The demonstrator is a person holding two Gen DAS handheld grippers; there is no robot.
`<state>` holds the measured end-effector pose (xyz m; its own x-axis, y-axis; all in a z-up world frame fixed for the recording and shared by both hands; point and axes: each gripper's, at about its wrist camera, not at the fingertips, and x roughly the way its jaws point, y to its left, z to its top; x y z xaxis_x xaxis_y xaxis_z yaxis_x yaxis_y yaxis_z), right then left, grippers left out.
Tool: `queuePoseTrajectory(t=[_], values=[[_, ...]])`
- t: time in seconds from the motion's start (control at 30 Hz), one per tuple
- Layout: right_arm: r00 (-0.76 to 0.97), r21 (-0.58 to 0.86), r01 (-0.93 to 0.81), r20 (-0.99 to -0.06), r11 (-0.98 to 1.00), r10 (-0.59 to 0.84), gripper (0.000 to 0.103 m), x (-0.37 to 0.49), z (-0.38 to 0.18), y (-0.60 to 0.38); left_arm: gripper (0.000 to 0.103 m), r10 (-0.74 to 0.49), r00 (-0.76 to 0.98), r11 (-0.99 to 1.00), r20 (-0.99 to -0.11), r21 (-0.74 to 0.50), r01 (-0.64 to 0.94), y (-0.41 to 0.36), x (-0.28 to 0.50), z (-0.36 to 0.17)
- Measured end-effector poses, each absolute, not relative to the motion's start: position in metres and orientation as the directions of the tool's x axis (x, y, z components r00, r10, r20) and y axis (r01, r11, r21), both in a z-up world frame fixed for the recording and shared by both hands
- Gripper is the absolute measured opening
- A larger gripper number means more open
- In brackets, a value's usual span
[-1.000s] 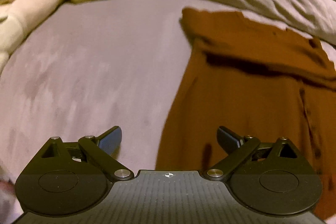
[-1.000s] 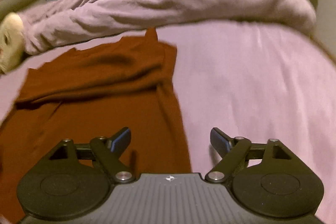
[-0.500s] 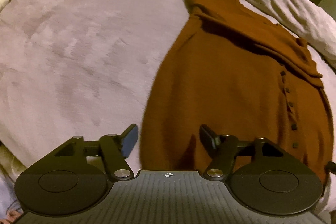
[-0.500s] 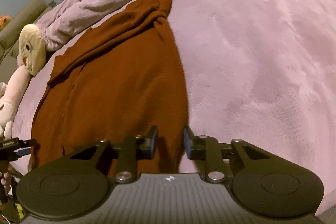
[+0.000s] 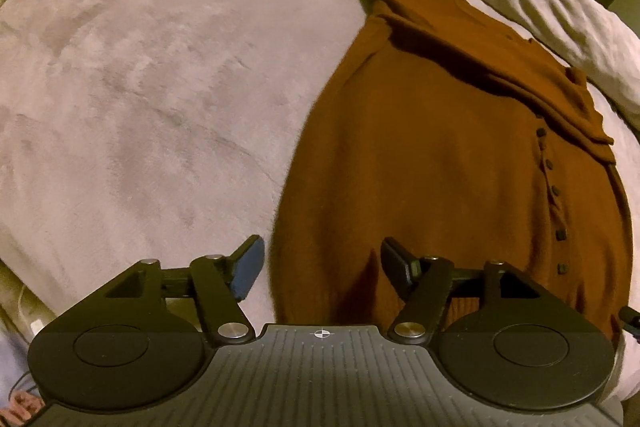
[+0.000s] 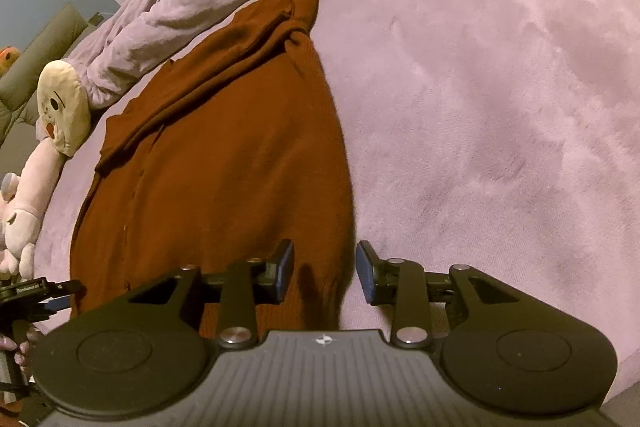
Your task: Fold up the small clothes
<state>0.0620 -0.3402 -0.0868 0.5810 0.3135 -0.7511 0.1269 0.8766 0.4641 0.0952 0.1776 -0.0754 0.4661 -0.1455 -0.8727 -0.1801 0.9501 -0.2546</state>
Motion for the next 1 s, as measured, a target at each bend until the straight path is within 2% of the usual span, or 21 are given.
queuePoseTrajectory(t=[0.1,0.2,0.37,0.5,0.53,0.63,0.8,0.97,1.0], values=[[0.566,0.484,0.124,-0.751,0.866,0.339,0.033,0.062,-0.091,-0.339,0.072,-0.157,0.458,0.952,-0.875,-0.257,-0.165,0.177,0.097,-0.076],[0.562,0.495,0.123,-0.749,0.86,0.351,0.032,0.061,-0.093,-0.34,0.068,-0.162,0.455,0.953,-0.875,-0.258,-0.157,0.177,0.096,-0.076],[0.556,0.486,0.106,-0.752,0.867,0.353,0.023,0.06,-0.093,-0.338,0.051,-0.158,0.446,0.963,-0.881,-0.237,-0.126,0.176,0.093,-0.077],[0.551,0.484,0.097,-0.754,0.87,0.358,0.018,0.059,-0.093,-0.336,0.034,-0.19,0.439,0.956,-0.878,-0.268,-0.123,0.181,0.091,-0.076],[0.549,0.486,0.093,-0.753,0.869,0.363,0.014,0.06,-0.093,-0.335,0.031,-0.196,0.437,0.954,-0.878,-0.273,-0.121,0.181,0.091,-0.076],[0.539,0.487,0.085,-0.756,0.869,0.37,0.013,0.06,-0.095,-0.333,0.022,-0.212,0.432,0.952,-0.876,-0.286,-0.113,0.182,0.09,-0.077],[0.537,0.488,0.078,-0.755,0.869,0.376,0.009,0.06,-0.096,-0.33,0.021,-0.221,0.43,0.95,-0.875,-0.292,-0.108,0.182,0.091,-0.076],[0.534,0.478,0.079,-0.761,0.875,0.368,0.007,0.06,-0.097,-0.331,0.035,-0.221,0.424,0.957,-0.878,-0.279,-0.08,0.177,0.089,-0.076],[0.533,0.48,0.082,-0.762,0.873,0.369,0.007,0.06,-0.098,-0.332,0.04,-0.225,0.42,0.957,-0.879,-0.28,-0.072,0.176,0.089,-0.076]])
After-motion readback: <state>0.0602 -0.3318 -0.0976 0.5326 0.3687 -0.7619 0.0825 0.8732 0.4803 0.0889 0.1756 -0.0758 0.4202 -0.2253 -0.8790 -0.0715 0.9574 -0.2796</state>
